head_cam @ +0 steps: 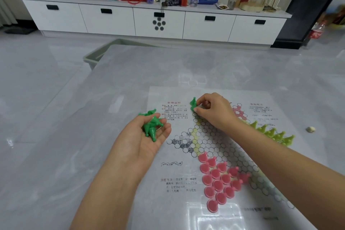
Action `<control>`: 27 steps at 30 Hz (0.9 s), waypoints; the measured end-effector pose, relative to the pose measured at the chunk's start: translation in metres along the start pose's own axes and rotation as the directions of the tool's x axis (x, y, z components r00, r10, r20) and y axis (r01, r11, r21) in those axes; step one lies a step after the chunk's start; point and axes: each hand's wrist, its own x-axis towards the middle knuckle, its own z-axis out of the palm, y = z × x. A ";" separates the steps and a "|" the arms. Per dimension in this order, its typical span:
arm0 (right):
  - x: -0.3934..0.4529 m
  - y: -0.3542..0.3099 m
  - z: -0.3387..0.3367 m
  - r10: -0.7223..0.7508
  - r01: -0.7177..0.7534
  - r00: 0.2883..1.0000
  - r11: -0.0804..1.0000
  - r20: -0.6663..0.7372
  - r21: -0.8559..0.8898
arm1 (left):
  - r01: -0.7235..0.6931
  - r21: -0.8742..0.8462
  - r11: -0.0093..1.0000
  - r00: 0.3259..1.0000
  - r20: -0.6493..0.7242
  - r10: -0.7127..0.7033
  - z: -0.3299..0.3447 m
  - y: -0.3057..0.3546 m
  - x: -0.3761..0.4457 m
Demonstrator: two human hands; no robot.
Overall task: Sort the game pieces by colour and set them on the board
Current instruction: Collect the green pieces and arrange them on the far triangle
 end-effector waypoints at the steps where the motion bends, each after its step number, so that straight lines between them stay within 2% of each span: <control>1: 0.000 0.001 -0.002 0.015 -0.015 1.000 0.999 -0.001 0.049 | -0.001 -0.002 1.000 1.000 0.003 0.001 0.000 0.000 0.000; 4: 0.005 0.003 -0.012 0.088 -0.076 0.995 0.975 -0.052 0.211 | 0.000 -0.006 1.000 1.000 0.005 0.000 -0.001 0.000 0.001; 6: 0.012 0.004 -0.016 0.069 -0.062 0.997 0.987 -0.042 0.148 | 0.000 -0.006 1.000 1.000 0.005 0.000 -0.001 -0.001 0.002; 10: 0.020 0.002 -0.017 -0.054 0.058 0.984 0.998 0.167 -0.021 | 0.001 0.004 1.000 1.000 0.009 -0.001 -0.003 0.000 0.003; 12: 0.022 0.003 -0.015 -0.089 0.105 0.977 0.992 0.195 -0.072 | -0.002 0.007 1.000 1.000 0.013 0.002 -0.004 0.001 0.004; 16: 0.024 0.004 -0.013 -0.093 0.108 0.980 0.991 0.174 -0.080 | -0.003 0.014 1.000 1.000 0.014 0.002 -0.005 0.001 0.004; 20: 0.025 0.007 -0.013 -0.021 0.018 0.998 0.999 0.064 0.037 | 0.001 0.018 1.000 1.000 0.018 -0.001 -0.005 0.001 0.004; 27: 0.024 0.008 -0.008 -0.070 0.072 0.990 0.997 0.125 -0.015 | -0.001 0.011 1.000 1.000 0.019 0.001 -0.004 0.001 0.004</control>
